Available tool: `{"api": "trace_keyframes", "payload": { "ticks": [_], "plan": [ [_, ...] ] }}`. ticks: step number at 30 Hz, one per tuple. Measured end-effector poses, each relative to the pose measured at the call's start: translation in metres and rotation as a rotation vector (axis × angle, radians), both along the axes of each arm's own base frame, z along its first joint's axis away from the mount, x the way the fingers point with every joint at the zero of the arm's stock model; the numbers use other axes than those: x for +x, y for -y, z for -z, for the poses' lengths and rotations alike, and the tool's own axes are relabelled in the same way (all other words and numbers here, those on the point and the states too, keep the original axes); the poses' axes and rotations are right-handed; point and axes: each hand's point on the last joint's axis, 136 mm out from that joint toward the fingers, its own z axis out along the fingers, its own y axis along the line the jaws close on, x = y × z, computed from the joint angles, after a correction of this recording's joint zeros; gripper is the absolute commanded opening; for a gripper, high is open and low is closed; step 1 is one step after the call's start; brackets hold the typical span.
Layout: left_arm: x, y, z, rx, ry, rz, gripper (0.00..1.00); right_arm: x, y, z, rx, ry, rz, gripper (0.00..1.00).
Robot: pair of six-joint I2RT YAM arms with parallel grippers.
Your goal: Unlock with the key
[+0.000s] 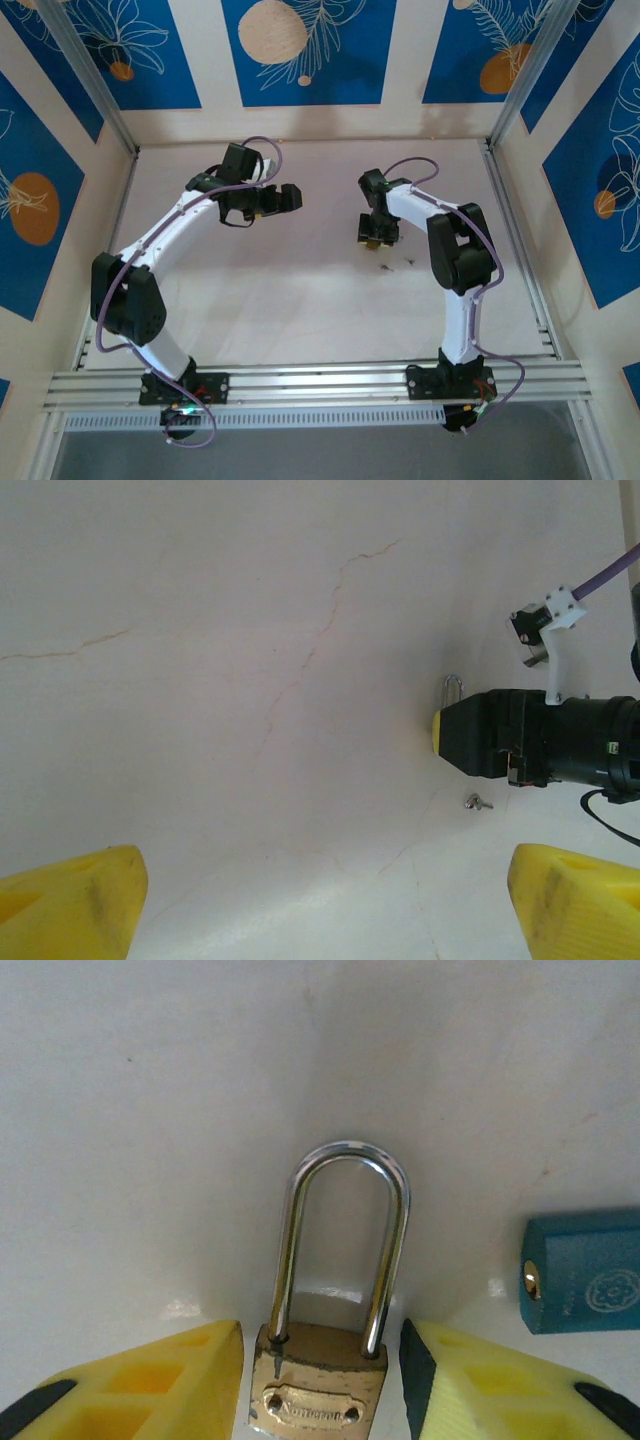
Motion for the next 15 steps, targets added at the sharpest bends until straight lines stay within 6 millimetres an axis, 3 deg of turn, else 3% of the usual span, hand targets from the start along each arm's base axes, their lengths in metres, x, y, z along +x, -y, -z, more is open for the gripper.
{"api": "trace_keyframes", "payload": {
  "ticks": [7, 15],
  "plan": [
    [0.0003, -0.0009, -0.0009, 0.004, 0.006, -0.001, 0.92, -0.0006, 0.0027, 0.0013, -0.017, 0.001, 0.0, 0.38],
    [0.0009, -0.0042, -0.0065, 0.012, 0.027, -0.009, 0.93, -0.0011, -0.0007, 0.0002, -0.029, 0.013, -0.024, 0.38]
  ]
}}
